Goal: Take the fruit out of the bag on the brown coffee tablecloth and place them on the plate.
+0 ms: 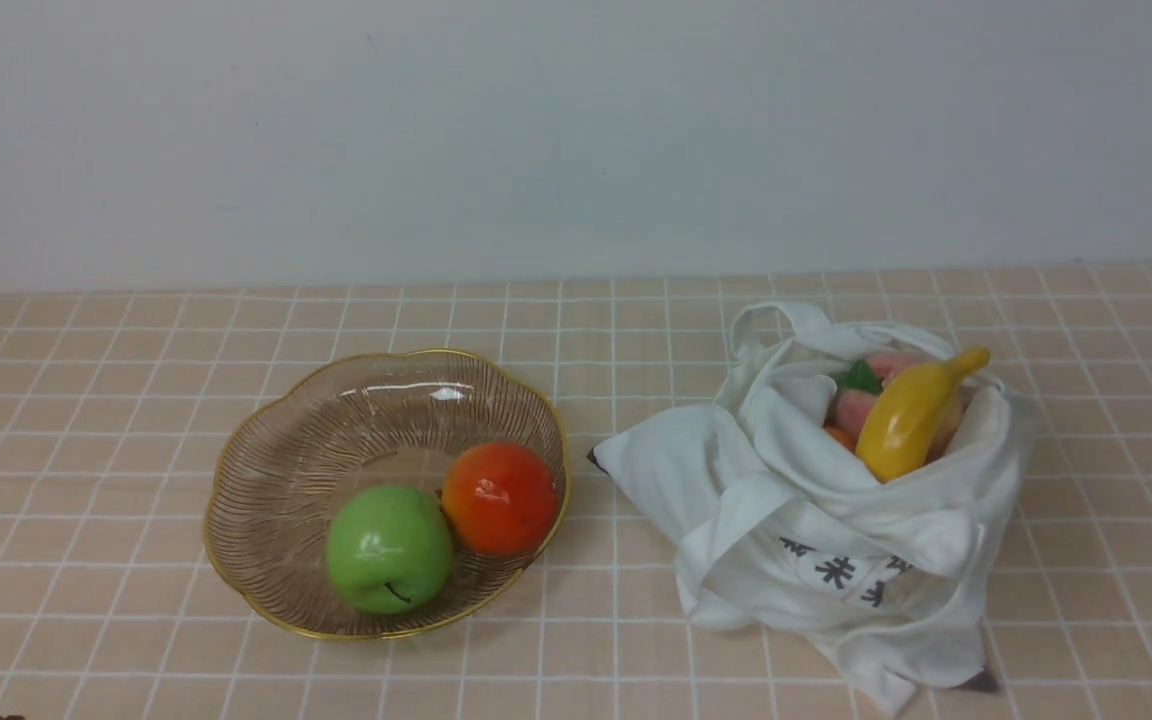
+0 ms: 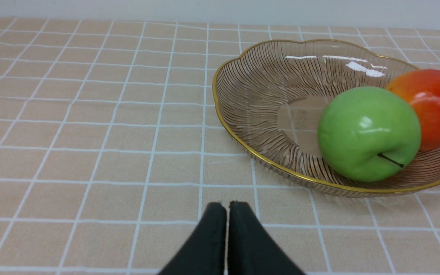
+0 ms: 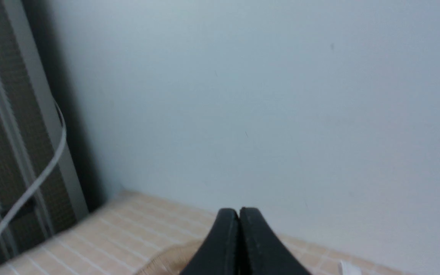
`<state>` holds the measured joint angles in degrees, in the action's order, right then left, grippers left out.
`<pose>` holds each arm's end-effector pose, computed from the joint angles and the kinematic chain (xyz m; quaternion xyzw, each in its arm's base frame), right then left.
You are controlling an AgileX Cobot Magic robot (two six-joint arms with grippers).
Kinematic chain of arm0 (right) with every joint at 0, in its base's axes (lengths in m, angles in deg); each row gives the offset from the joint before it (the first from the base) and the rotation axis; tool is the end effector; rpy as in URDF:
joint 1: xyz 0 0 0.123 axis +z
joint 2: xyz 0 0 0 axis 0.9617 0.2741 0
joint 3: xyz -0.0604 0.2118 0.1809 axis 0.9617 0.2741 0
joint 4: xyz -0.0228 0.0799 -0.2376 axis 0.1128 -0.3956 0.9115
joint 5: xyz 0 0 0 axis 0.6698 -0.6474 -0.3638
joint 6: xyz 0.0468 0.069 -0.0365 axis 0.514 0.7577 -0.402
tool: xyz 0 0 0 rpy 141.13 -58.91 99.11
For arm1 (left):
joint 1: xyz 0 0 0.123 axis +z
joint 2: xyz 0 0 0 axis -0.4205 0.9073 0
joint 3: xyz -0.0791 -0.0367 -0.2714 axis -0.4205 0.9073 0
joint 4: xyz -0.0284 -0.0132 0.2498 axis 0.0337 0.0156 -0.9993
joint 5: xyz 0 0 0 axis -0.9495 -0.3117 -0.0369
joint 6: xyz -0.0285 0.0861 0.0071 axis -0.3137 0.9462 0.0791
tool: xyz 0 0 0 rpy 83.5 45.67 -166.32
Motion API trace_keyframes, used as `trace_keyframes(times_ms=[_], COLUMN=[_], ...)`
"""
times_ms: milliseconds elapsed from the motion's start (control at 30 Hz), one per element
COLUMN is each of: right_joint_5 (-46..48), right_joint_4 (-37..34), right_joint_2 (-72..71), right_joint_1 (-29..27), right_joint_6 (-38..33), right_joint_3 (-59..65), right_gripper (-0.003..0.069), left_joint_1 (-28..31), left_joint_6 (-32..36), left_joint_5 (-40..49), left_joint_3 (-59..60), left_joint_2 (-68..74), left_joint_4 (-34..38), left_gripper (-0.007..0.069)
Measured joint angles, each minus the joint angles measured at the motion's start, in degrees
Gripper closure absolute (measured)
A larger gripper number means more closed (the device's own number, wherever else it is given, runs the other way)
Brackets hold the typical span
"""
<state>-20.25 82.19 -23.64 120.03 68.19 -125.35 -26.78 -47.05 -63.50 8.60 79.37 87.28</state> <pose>0.0180 -0.0055 0.3674 -0.1634 0.6626 0.2683 0.6800 0.0521 -0.0042 0.1706 -0.0103 0.8089 -0.0432 0.5862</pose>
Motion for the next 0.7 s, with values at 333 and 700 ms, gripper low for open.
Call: trace_keyframes(times_ms=[333,700], right_joint_5=[-2.9,-10.0], right_joint_4=[3.5,2.2], right_joint_2=[-8.5,-8.3], right_joint_1=[0.0,0.1], right_joint_6=[7.1,6.8], right_joint_3=[13.1,13.5], right_gripper=[0.0671,0.0671], left_joint_1=[0.0,0.0], left_joint_6=[0.1,0.1], left_joint_5=[0.0,0.0], left_joint_3=[0.0,0.0], left_joint_2=[0.0,0.0], left_joint_4=[0.1,0.1], left_gripper=[0.0632,0.0632])
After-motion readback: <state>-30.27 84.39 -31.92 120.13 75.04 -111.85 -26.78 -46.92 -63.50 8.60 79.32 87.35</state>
